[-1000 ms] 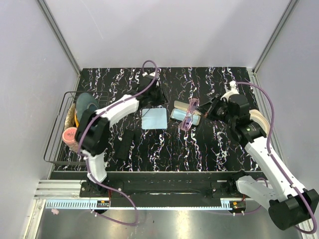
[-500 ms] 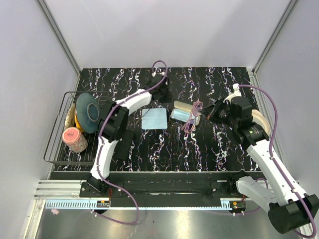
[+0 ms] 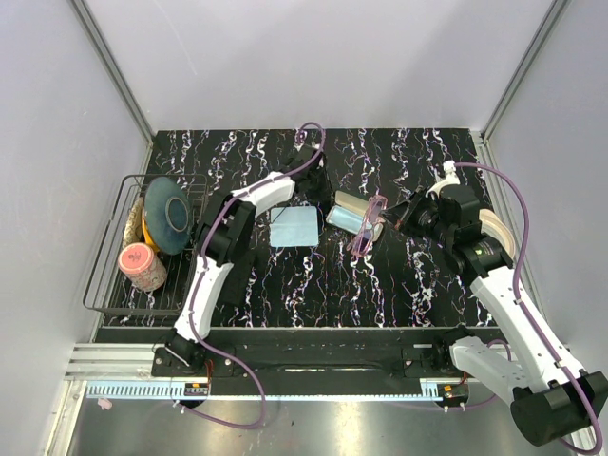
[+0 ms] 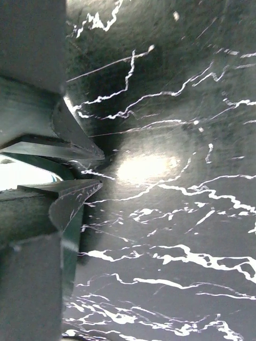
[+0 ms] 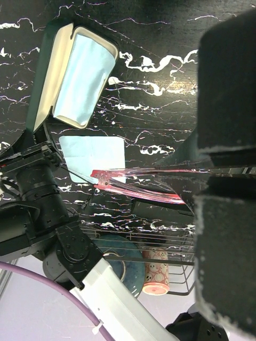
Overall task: Organize the sunglasses
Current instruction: Move the sunglasses case to the center of the board.
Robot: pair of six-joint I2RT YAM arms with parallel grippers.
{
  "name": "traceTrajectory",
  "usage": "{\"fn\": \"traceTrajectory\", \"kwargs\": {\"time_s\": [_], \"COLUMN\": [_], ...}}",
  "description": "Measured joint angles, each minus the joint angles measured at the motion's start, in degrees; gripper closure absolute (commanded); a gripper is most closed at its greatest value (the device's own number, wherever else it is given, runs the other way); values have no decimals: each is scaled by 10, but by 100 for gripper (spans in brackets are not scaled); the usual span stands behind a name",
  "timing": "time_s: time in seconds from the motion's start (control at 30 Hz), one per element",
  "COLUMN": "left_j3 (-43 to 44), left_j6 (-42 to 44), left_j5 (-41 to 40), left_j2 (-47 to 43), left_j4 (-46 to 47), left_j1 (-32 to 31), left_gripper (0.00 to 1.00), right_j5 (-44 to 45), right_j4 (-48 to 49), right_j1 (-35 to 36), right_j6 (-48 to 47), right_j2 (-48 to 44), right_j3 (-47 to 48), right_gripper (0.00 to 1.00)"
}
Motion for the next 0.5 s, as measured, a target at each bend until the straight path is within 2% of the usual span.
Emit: {"fn": "traceTrajectory", "kwargs": {"time_s": [0.17, 0.5], "left_j3": [-83, -304], "left_j6": [7, 11], "left_j5": [35, 94], "left_j2": [-40, -155], "left_j4": [52, 175], "left_j1": [-5, -30], "left_gripper": [76, 75], "right_j5": [0, 7], "right_j4": [-1, -16], "right_j1": [0, -2], "right_j6": [-1, -3], "right_j2": [0, 24], "right_j3": [1, 2], "right_gripper": [100, 100]}}
